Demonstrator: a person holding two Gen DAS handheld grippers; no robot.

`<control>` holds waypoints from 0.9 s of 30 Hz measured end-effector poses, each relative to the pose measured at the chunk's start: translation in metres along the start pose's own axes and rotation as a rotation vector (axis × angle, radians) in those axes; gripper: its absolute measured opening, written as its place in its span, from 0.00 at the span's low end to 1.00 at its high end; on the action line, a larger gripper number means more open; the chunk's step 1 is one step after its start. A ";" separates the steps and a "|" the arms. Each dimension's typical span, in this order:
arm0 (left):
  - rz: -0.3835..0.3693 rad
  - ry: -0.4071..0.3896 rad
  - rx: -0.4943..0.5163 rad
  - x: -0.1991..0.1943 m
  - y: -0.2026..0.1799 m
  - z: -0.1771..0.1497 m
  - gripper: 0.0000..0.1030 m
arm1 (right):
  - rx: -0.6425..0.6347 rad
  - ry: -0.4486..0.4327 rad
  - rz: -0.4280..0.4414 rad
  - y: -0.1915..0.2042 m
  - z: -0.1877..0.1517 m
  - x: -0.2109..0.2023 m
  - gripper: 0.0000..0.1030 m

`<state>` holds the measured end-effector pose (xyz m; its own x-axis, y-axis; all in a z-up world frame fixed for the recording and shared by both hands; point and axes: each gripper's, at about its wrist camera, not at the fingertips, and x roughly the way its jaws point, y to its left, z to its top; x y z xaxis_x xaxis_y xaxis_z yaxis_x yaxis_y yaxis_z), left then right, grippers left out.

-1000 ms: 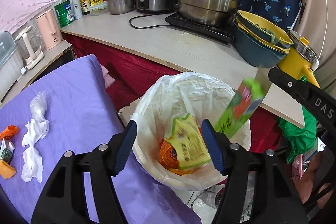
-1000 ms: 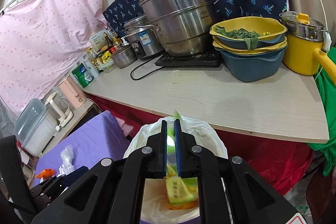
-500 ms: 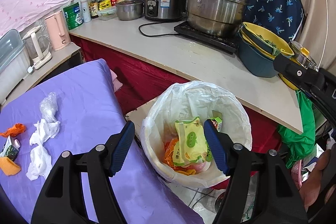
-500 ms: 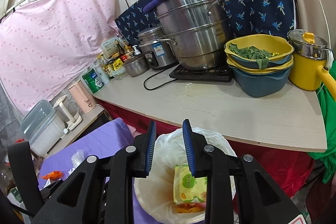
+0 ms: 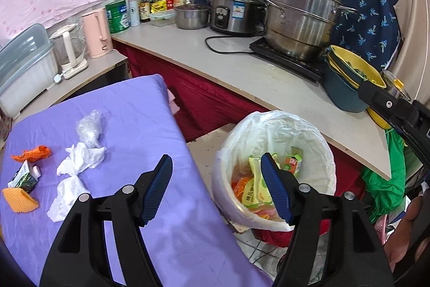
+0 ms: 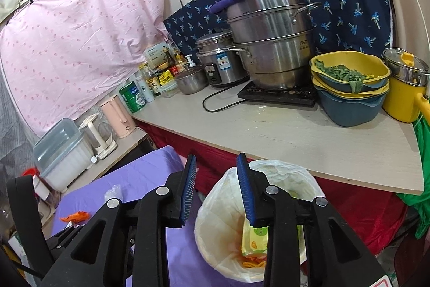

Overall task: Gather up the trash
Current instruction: 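Move both open grippers back over the table toward the white tissues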

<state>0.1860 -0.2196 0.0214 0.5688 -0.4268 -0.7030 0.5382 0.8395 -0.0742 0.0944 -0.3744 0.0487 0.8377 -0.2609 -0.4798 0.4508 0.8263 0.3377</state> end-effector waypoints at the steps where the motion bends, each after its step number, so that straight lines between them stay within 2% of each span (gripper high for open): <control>1: 0.007 -0.001 -0.012 -0.003 0.007 -0.001 0.63 | -0.004 0.003 0.005 0.004 -0.002 0.000 0.30; 13: 0.103 -0.005 -0.120 -0.023 0.091 -0.020 0.63 | -0.062 0.057 0.085 0.071 -0.029 0.013 0.31; 27: 0.208 0.023 -0.225 -0.037 0.179 -0.055 0.63 | -0.148 0.175 0.169 0.153 -0.080 0.039 0.31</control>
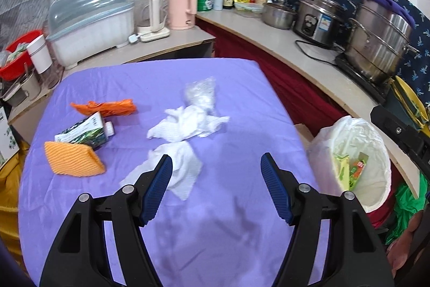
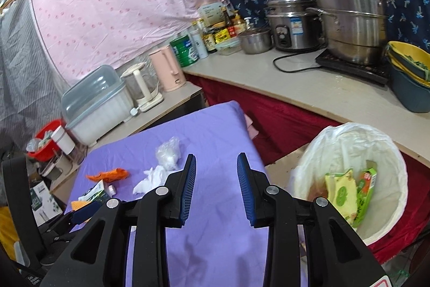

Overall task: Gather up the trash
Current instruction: 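Move both open grippers back over the table toward the white tissues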

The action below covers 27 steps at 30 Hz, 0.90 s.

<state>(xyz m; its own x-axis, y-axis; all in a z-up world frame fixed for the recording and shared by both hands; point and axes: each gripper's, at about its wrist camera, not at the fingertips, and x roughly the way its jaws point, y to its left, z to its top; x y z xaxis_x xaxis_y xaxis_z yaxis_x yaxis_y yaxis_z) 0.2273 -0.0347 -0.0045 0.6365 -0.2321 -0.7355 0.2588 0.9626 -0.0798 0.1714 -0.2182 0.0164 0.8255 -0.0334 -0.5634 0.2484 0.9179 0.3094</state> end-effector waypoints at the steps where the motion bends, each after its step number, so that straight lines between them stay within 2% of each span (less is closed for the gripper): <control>1: 0.012 0.009 -0.013 0.003 0.010 -0.003 0.63 | -0.003 0.010 0.005 0.004 -0.003 0.004 0.31; 5: 0.032 0.044 -0.054 0.012 0.036 -0.015 0.63 | -0.008 0.053 0.026 0.020 -0.015 0.022 0.31; 7: 0.039 0.066 -0.077 0.020 0.050 -0.021 0.67 | -0.012 0.072 0.034 0.027 -0.022 0.030 0.31; 11: 0.053 0.096 -0.103 0.034 0.071 -0.033 0.70 | -0.019 0.118 0.050 0.040 -0.035 0.049 0.31; 20: 0.026 0.164 -0.134 0.072 0.087 -0.044 0.70 | -0.015 0.206 0.059 0.053 -0.056 0.096 0.31; 27: 0.008 0.214 -0.143 0.108 0.089 -0.044 0.68 | -0.005 0.245 0.055 0.054 -0.058 0.125 0.31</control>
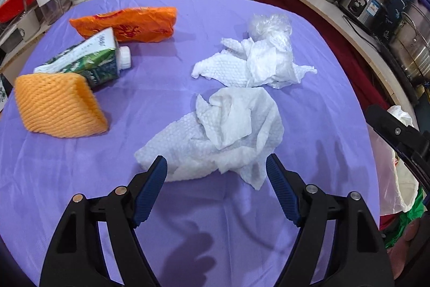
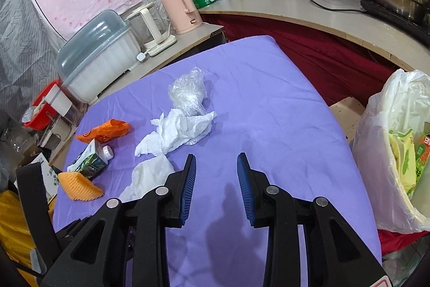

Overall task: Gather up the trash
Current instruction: 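Move both open grippers back over the table toward the white tissues, then grasp a white tissue with the left gripper while the right grasps the other tissue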

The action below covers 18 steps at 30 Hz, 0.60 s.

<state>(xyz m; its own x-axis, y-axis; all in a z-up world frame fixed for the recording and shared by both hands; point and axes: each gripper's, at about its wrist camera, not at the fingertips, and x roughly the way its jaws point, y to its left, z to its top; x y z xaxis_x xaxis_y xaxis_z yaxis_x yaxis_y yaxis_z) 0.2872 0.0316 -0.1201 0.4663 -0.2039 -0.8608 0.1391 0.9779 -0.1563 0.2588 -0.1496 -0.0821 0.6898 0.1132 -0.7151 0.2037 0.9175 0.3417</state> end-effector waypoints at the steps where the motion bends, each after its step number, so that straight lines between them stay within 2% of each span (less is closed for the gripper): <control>1: 0.000 0.009 -0.002 0.004 0.000 0.000 0.66 | -0.002 0.003 0.001 0.001 0.001 0.003 0.32; 2: -0.004 0.019 -0.001 0.008 0.000 0.001 0.57 | -0.006 0.006 0.001 0.002 0.003 0.008 0.35; 4: 0.011 0.013 0.008 0.011 0.000 0.002 0.50 | -0.013 0.003 0.002 0.006 0.006 0.013 0.43; 6: 0.001 0.017 0.016 0.011 0.002 0.004 0.24 | -0.025 0.004 0.006 0.012 0.011 0.021 0.44; 9: -0.018 0.022 -0.008 0.009 0.010 0.009 0.11 | -0.044 0.011 0.012 0.021 0.018 0.034 0.44; 18: 0.058 -0.023 -0.024 -0.004 0.030 0.023 0.09 | -0.091 0.041 0.033 0.050 0.032 0.073 0.44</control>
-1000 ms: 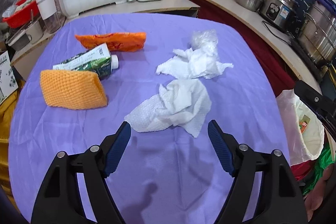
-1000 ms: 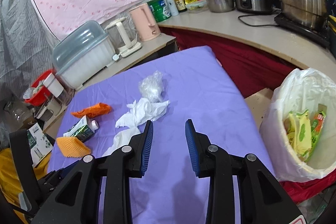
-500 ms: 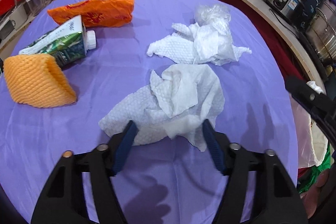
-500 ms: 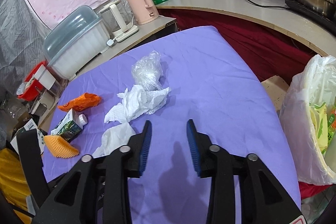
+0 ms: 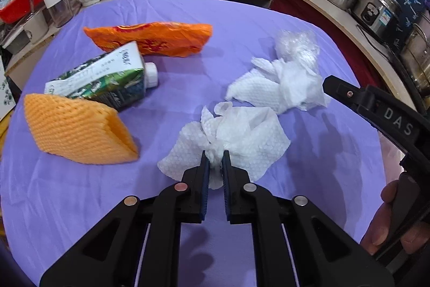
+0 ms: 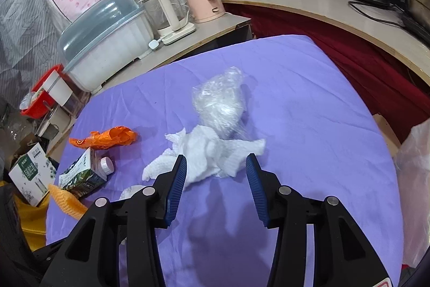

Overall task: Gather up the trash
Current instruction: 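Grasp a white tissue with the left gripper while the right grasps the other tissue, then carry both white tissues over the bin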

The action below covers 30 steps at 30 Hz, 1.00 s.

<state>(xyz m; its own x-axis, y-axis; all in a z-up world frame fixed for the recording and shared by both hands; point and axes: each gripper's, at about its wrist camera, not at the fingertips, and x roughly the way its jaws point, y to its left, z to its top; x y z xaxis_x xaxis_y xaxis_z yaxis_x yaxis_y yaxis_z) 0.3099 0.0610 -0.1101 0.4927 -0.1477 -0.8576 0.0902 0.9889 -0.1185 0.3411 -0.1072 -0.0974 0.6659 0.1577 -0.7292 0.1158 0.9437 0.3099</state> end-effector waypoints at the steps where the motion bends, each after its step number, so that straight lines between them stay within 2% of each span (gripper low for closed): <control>1: 0.008 -0.002 -0.006 0.000 0.003 0.002 0.09 | -0.005 0.003 0.001 0.003 0.001 0.004 0.44; 9: 0.015 0.020 -0.033 0.011 0.016 0.012 0.09 | -0.024 0.056 -0.008 0.012 -0.003 0.039 0.44; 11: 0.014 0.025 -0.035 0.014 0.017 0.011 0.09 | -0.023 0.070 -0.002 0.012 -0.006 0.045 0.33; 13: 0.014 0.026 -0.032 0.015 0.017 0.011 0.09 | -0.024 0.083 -0.001 0.012 -0.008 0.048 0.13; 16: 0.017 0.020 -0.026 0.012 0.014 0.009 0.09 | -0.022 0.084 0.009 0.011 -0.010 0.042 0.07; 21: 0.014 0.003 -0.022 0.000 0.008 0.007 0.09 | -0.018 0.050 0.025 0.012 -0.008 0.014 0.06; 30: -0.011 -0.057 0.010 -0.044 -0.015 -0.002 0.09 | -0.010 -0.046 0.043 0.004 -0.004 -0.060 0.06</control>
<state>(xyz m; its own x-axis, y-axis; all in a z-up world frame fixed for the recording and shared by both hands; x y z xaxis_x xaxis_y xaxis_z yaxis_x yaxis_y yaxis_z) 0.2853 0.0529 -0.0714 0.5401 -0.1593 -0.8264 0.1046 0.9870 -0.1220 0.2989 -0.1114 -0.0552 0.7031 0.1845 -0.6868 0.0794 0.9393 0.3337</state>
